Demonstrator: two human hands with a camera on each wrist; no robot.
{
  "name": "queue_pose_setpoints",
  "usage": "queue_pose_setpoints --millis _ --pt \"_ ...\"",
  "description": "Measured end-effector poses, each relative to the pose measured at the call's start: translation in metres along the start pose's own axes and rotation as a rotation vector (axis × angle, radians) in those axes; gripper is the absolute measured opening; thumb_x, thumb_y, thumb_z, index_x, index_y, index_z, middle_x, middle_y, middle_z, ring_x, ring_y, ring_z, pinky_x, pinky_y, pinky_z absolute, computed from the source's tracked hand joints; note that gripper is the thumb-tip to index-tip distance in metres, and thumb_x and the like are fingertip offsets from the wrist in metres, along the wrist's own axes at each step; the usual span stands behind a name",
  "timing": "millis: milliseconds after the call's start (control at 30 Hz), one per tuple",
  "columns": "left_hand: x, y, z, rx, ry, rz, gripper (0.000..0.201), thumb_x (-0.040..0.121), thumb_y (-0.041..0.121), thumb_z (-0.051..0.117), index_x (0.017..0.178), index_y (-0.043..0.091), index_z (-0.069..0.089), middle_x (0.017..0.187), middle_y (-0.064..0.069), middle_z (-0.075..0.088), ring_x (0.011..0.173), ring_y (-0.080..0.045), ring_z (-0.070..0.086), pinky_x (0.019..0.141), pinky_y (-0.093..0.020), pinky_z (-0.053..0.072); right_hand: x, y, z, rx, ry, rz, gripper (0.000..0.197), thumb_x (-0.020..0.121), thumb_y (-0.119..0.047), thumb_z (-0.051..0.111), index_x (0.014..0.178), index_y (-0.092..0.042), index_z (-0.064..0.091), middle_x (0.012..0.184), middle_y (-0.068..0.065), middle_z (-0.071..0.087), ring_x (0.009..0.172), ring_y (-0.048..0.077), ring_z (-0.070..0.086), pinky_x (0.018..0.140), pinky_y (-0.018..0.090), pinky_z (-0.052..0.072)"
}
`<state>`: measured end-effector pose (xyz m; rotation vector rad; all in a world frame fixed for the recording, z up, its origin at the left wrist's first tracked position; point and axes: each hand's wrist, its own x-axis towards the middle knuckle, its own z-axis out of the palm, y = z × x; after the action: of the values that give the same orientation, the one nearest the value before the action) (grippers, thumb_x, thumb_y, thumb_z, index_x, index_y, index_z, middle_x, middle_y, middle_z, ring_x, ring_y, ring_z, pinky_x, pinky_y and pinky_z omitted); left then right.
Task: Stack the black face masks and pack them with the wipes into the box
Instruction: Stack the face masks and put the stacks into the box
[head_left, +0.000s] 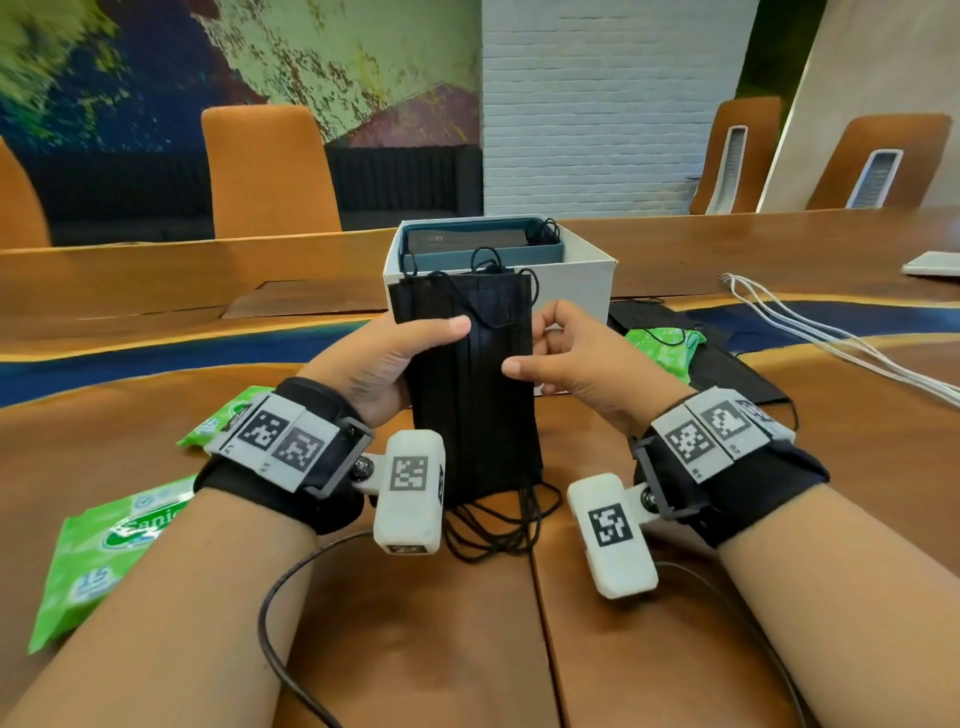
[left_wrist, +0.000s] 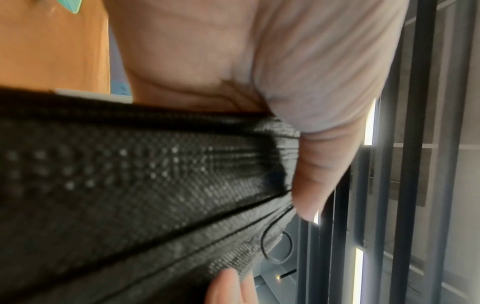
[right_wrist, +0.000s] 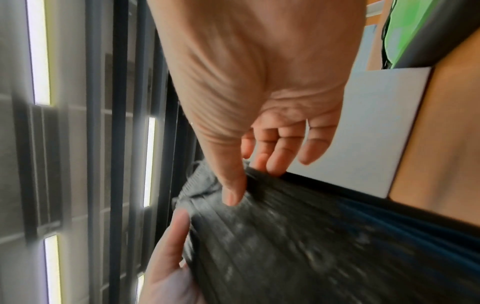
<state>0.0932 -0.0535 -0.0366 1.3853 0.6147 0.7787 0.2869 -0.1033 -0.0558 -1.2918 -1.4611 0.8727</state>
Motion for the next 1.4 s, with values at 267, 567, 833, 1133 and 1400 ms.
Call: queue_pose_setpoints --millis 267,567,833,1133,1400 --pt "0.001 0.001 -0.001 -0.035 0.0 -0.015 0.053 0.077 0.006 0.062 0.129 0.013 0.055 0.123 -0.013 0.064 0.116 -0.029 0.06 0.096 -0.049 0.046 -0.011 0.002 -0.004 -0.2 -0.113 0.097 0.041 0.08 -0.041 0.069 0.116 -0.027 0.056 0.109 -0.003 0.063 0.091 0.008 0.06 0.076 0.022 0.047" --pt "-0.002 0.004 0.002 -0.021 -0.091 -0.014 0.053 0.075 0.009 0.061 0.128 0.012 0.056 0.122 -0.013 0.065 0.113 -0.029 0.062 0.091 -0.045 0.05 -0.018 -0.008 -0.002 -0.129 -0.236 0.12 0.011 0.085 -0.023 0.067 0.097 -0.022 0.066 0.087 -0.006 0.072 0.076 0.0 0.068 0.062 0.012 0.05" --pt "-0.003 0.0 0.012 0.068 -0.1 -0.066 0.047 0.078 0.017 0.069 0.124 0.013 0.058 0.11 -0.008 0.07 0.105 -0.021 0.066 0.078 -0.03 0.054 -0.02 -0.011 -0.002 -0.138 -0.079 0.076 0.037 0.082 -0.037 0.069 0.108 -0.012 0.068 0.102 0.004 0.073 0.094 0.01 0.068 0.086 0.023 0.052" --pt "-0.005 0.011 0.015 -0.029 -0.065 0.051 0.052 0.077 0.017 0.062 0.128 0.006 0.056 0.124 -0.017 0.063 0.115 -0.029 0.061 0.095 -0.044 0.048 -0.024 -0.018 -0.006 -0.179 -0.079 0.046 0.019 0.083 -0.033 0.068 0.095 -0.018 0.07 0.089 -0.001 0.074 0.083 0.006 0.069 0.069 0.014 0.05" --pt "-0.006 0.009 0.019 -0.008 -0.059 0.071 0.039 0.076 0.02 0.065 0.116 0.017 0.063 0.12 -0.01 0.067 0.114 -0.025 0.062 0.098 -0.047 0.046 -0.023 -0.013 -0.004 -0.254 -0.231 0.127 0.028 0.086 -0.038 0.064 0.114 -0.035 0.06 0.103 -0.016 0.067 0.096 -0.002 0.061 0.081 0.014 0.045"
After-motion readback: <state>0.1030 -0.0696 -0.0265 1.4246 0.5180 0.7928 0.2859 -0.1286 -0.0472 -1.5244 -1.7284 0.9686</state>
